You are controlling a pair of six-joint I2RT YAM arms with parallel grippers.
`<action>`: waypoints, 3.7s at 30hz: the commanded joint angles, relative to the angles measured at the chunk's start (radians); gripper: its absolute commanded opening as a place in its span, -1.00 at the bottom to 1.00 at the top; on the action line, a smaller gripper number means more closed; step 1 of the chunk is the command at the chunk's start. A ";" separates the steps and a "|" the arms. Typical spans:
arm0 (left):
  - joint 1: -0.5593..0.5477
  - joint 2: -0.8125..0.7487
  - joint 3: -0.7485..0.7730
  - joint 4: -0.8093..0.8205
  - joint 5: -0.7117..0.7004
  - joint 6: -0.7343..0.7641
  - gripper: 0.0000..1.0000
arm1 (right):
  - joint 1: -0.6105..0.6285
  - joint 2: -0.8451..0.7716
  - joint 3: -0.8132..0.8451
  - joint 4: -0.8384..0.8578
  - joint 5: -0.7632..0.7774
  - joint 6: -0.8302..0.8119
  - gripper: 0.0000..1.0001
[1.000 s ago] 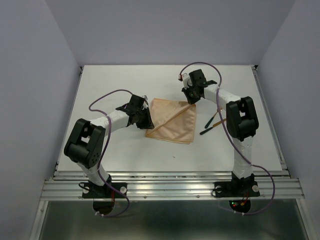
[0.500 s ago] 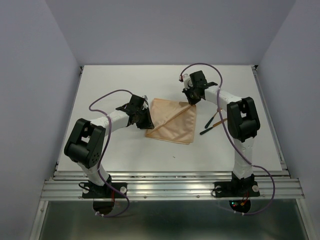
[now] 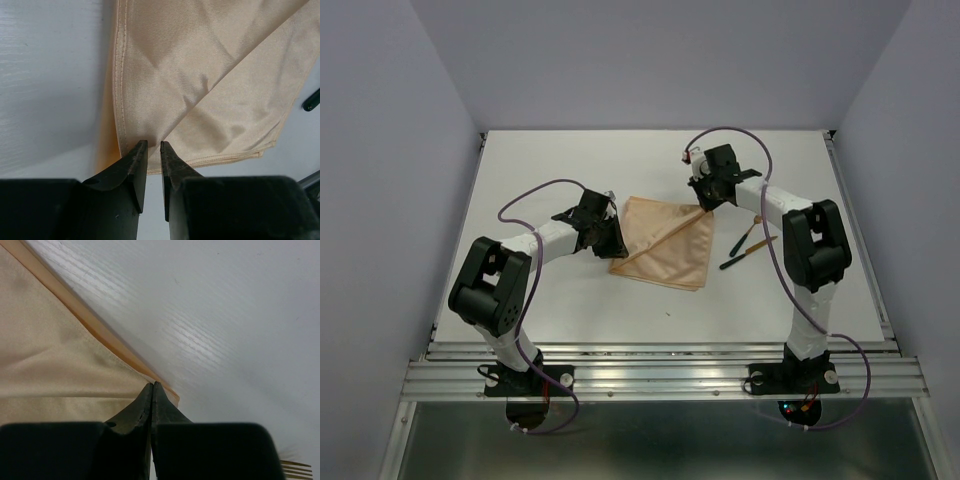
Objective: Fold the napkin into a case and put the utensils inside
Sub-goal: Smooth out the upper triangle-folded napkin at the center of the board.
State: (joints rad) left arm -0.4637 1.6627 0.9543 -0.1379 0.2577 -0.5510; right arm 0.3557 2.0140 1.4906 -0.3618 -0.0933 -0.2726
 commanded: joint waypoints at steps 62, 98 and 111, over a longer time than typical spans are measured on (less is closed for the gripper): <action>-0.003 -0.009 -0.017 0.009 -0.020 0.011 -0.46 | -0.018 0.040 0.089 -0.034 -0.042 -0.030 -0.81; -0.003 0.000 -0.035 0.018 -0.018 0.014 -0.46 | -0.018 -0.034 0.028 0.018 -0.031 0.012 -0.49; -0.003 -0.001 -0.040 0.020 -0.015 0.016 -0.46 | -0.018 -0.099 -0.052 0.075 -0.007 0.004 -0.99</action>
State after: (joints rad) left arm -0.4637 1.6741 0.9245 -0.1280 0.2493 -0.5507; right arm 0.3435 2.0041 1.4689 -0.3634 -0.1226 -0.2626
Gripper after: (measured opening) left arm 0.276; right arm 0.017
